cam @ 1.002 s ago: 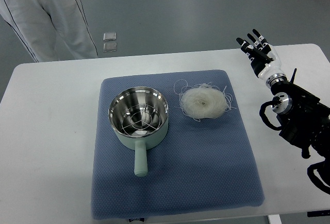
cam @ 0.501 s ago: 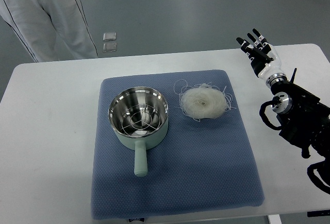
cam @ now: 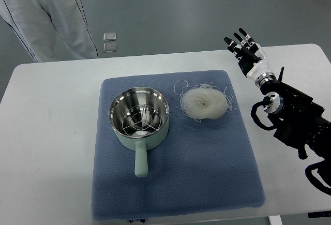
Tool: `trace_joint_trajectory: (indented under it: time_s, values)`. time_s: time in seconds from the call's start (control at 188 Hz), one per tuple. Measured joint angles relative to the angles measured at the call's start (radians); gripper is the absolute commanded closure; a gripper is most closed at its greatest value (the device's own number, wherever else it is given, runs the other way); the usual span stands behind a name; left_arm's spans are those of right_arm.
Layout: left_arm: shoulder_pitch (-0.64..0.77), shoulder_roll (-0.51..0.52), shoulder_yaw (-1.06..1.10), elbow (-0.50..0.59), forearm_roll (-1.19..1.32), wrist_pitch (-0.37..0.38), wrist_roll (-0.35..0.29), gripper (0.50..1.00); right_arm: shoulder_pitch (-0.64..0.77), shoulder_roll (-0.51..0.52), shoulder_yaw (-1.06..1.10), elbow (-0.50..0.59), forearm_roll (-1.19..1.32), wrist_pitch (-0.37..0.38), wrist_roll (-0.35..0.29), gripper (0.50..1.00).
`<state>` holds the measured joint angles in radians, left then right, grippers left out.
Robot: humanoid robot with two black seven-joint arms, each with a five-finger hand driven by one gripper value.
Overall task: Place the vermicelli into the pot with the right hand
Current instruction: 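Swing the right hand over the white vermicelli bundle, fingers open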
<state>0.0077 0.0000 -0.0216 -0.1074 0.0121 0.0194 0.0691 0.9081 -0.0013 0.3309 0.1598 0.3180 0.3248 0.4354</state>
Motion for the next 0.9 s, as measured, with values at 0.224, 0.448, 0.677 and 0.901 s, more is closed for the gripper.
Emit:
trace_joint_trajectory:
  time_s: [0.224, 0.448, 0.677, 0.901]
  values:
    - [0.0, 0.0, 0.0, 0.0, 0.0, 0.0, 0.0, 0.5, 0.015, -0.112, -0.009, 0.142, -0.203, -0.097, 0.0, 0.572]
    - [-0.001, 0.0, 0.0, 0.0, 0.0, 0.0, 0.0, 0.5, 0.073, -0.265, -0.011, 0.255, -0.563, -0.136, -0.004, 0.572]
    - [-0.005, 0.0, 0.0, 0.0, 0.0, 0.0, 0.0, 0.5, 0.159, -0.404, -0.055, 0.411, -1.002, -0.116, -0.006, 0.572]
    - [-0.006, 0.0, 0.0, 0.0, 0.0, 0.0, 0.0, 0.5, 0.266, -0.496, -0.143, 0.633, -1.414, -0.034, -0.003, 0.572]
